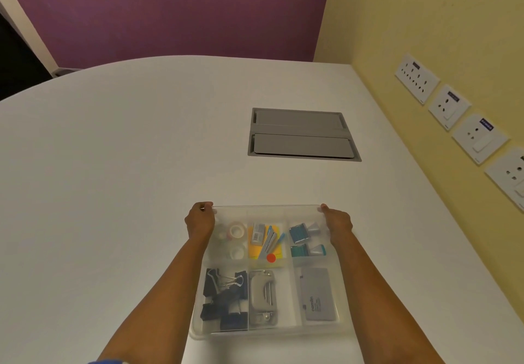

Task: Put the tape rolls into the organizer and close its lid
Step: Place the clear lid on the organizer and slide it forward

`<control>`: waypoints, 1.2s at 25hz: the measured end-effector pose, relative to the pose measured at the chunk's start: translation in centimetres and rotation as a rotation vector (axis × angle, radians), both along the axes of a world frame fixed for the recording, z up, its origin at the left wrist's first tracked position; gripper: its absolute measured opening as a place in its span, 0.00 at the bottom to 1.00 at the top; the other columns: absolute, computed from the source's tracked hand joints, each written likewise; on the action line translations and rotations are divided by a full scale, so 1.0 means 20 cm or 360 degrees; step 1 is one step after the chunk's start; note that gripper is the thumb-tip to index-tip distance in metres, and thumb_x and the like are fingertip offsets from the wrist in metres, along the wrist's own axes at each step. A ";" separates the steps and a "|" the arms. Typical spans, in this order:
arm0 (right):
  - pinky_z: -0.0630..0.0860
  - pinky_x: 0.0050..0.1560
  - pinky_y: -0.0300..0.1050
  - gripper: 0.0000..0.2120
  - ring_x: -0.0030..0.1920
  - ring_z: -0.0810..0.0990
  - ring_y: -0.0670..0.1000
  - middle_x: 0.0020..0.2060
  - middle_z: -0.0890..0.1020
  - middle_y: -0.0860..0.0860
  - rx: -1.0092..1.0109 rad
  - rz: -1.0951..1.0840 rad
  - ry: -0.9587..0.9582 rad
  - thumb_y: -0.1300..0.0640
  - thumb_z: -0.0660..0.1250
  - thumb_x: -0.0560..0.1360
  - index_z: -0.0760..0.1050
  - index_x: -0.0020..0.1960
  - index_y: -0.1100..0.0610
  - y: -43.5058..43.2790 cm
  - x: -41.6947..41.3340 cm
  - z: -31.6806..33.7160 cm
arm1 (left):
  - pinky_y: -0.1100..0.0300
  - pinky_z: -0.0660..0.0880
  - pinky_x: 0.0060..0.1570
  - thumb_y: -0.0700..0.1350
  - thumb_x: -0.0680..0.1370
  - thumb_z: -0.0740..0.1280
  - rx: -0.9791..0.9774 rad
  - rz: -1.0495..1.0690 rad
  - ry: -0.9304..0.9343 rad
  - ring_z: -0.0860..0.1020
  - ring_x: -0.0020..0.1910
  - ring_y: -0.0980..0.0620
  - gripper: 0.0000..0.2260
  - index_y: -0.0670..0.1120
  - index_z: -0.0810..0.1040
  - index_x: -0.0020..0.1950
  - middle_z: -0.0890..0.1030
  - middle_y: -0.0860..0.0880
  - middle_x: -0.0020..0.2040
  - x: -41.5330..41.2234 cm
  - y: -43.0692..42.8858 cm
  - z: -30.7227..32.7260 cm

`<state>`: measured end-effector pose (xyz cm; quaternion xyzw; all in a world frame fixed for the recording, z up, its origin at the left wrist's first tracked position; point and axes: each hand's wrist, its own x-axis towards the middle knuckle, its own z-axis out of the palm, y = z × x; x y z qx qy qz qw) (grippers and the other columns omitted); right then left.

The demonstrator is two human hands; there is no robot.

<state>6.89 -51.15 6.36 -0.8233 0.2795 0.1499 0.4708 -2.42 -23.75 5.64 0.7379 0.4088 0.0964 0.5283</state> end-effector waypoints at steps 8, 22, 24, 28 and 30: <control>0.71 0.65 0.53 0.25 0.60 0.76 0.62 0.61 0.77 0.62 0.0041 0.0040 -0.0014 0.45 0.62 0.78 0.73 0.61 0.65 0.00 -0.01 -0.03 | 0.48 0.69 0.65 0.55 0.81 0.58 -0.0546 -0.0080 0.0198 0.73 0.64 0.38 0.24 0.36 0.75 0.63 0.75 0.37 0.65 -0.01 0.09 -0.03; 0.71 0.66 0.55 0.23 0.61 0.76 0.62 0.61 0.79 0.61 0.0034 0.0061 -0.0101 0.45 0.58 0.80 0.76 0.60 0.64 -0.01 -0.01 -0.07 | 0.49 0.71 0.62 0.54 0.82 0.55 -0.0200 -0.0084 0.0183 0.75 0.60 0.37 0.22 0.39 0.80 0.58 0.78 0.37 0.61 0.00 0.04 -0.07; 0.71 0.66 0.55 0.24 0.61 0.76 0.62 0.61 0.79 0.62 0.0005 0.0047 -0.0091 0.44 0.59 0.79 0.76 0.61 0.64 -0.01 -0.01 -0.06 | 0.49 0.71 0.62 0.54 0.82 0.55 -0.0172 -0.0057 0.0182 0.75 0.59 0.37 0.21 0.39 0.80 0.58 0.78 0.37 0.61 0.00 0.04 -0.06; 0.72 0.62 0.53 0.23 0.59 0.77 0.62 0.59 0.80 0.62 -0.0089 0.0038 -0.0125 0.45 0.58 0.79 0.77 0.59 0.64 0.00 -0.02 -0.05 | 0.50 0.71 0.62 0.53 0.82 0.56 -0.0099 -0.0056 0.0205 0.76 0.59 0.37 0.21 0.39 0.80 0.58 0.79 0.36 0.61 0.01 0.04 -0.05; 0.74 0.60 0.53 0.22 0.58 0.78 0.62 0.58 0.81 0.62 -0.0097 0.0020 -0.0192 0.46 0.59 0.80 0.78 0.58 0.64 0.02 -0.04 -0.05 | 0.50 0.72 0.61 0.52 0.82 0.56 -0.0074 -0.0050 0.0186 0.76 0.58 0.37 0.20 0.38 0.81 0.57 0.79 0.36 0.60 0.00 0.03 -0.05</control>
